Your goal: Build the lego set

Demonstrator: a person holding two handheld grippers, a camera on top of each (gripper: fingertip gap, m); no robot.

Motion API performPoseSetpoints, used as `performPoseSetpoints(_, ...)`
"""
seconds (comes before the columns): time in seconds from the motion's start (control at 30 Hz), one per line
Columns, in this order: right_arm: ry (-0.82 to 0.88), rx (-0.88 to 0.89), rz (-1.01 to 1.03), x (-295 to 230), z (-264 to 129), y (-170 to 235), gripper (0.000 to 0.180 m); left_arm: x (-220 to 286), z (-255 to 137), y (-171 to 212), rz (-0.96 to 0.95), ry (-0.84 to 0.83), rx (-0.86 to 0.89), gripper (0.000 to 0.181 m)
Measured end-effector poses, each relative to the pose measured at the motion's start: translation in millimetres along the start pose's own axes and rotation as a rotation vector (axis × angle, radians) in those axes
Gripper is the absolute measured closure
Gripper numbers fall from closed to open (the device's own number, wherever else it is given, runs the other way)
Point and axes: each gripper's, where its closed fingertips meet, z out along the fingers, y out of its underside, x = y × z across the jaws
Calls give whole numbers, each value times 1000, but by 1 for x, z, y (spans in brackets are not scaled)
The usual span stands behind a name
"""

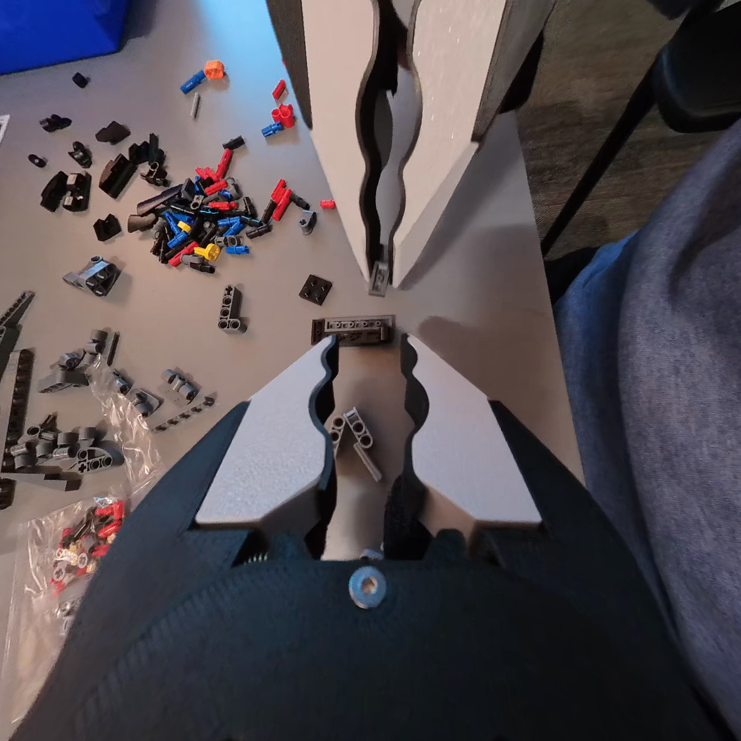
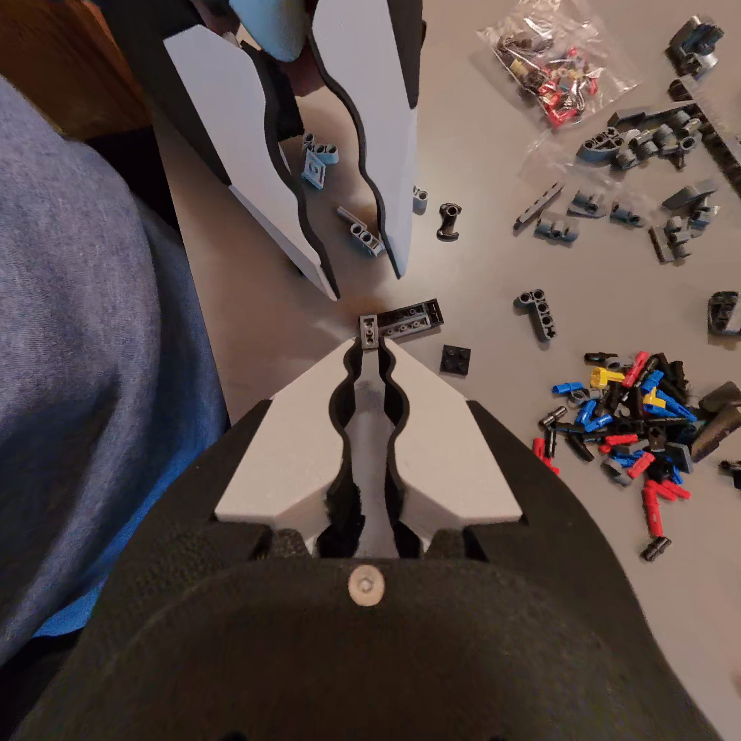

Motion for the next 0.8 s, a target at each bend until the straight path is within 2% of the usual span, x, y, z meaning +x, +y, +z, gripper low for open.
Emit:
performPoseSetpoints(0.03, -3, -3, -8, 0, 1, -1, 175, 0, 0, -2, -9, 0, 10, 152)
performPoseSetpoints(0.2, -14, -4, -34, 1, 2, -6, 175, -3, -4, -9, 21, -13, 38, 155)
performPoseSetpoints(0.5, -56, 17, -40, -4, 1, -12, 175, 4, -5, -22, 100, -14, 104, 174)
performPoseSetpoints(0.8, -52, 35, -57, -4, 0, -17, 175, 3, -8, -23, 105, -8, 105, 174)
